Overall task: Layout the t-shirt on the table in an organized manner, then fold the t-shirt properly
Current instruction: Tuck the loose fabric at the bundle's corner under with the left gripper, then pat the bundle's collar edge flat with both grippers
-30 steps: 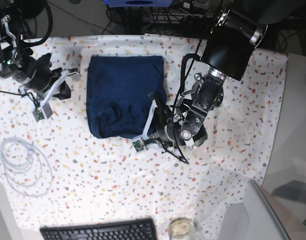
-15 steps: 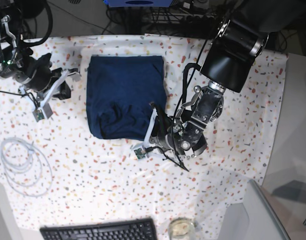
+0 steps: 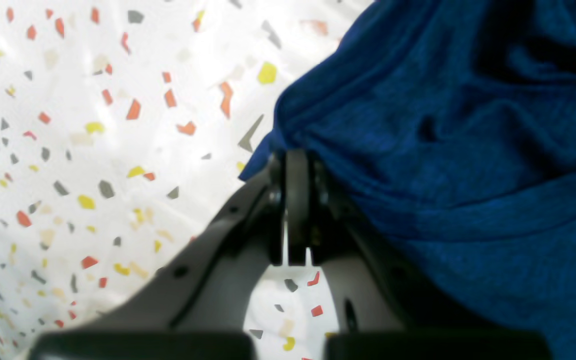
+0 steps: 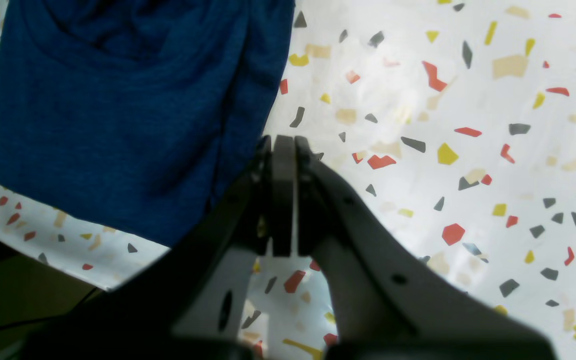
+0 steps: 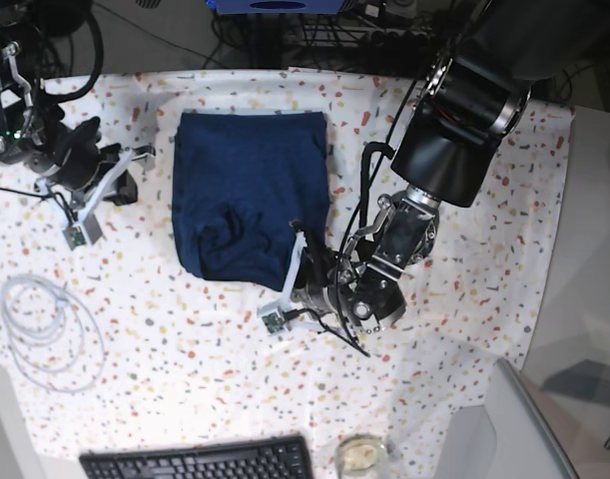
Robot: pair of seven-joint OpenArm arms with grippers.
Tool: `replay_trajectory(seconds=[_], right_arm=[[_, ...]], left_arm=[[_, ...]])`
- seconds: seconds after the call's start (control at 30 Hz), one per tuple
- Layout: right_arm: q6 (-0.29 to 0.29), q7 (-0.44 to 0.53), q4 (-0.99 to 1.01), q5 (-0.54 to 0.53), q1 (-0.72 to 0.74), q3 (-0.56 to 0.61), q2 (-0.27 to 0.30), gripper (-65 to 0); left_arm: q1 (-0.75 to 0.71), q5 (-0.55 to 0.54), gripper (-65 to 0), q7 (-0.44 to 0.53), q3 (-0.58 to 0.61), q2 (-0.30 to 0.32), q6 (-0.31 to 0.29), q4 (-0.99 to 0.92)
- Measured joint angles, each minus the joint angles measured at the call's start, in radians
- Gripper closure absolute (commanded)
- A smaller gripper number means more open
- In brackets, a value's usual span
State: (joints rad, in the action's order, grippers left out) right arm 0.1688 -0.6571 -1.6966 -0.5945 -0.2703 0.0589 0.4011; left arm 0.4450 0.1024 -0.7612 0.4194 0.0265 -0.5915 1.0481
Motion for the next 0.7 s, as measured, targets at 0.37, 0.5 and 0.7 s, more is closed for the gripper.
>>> replay_trajectory(seconds=[0.37,0.5,0.7], right_arm=[[0.000,0.001,0.001,0.000,0.012,0.002,0.000,0.0],[0.000,0.000,0.001,0.000,0.012,0.002,0.000,0.0],[0.000,0.000,0.001,0.000,0.012,0.003,0.000,0.0]], left_arm=[[0.069,0.000,0.0,0.004,-0.002,-0.018,0.001,-0.063],[0.072,0.000,0.0,0.032,0.003,-0.021,0.000,-0.108],[0.076,0.001,0.0,0.066,-0.003,-0.021,0.005,-0.137]])
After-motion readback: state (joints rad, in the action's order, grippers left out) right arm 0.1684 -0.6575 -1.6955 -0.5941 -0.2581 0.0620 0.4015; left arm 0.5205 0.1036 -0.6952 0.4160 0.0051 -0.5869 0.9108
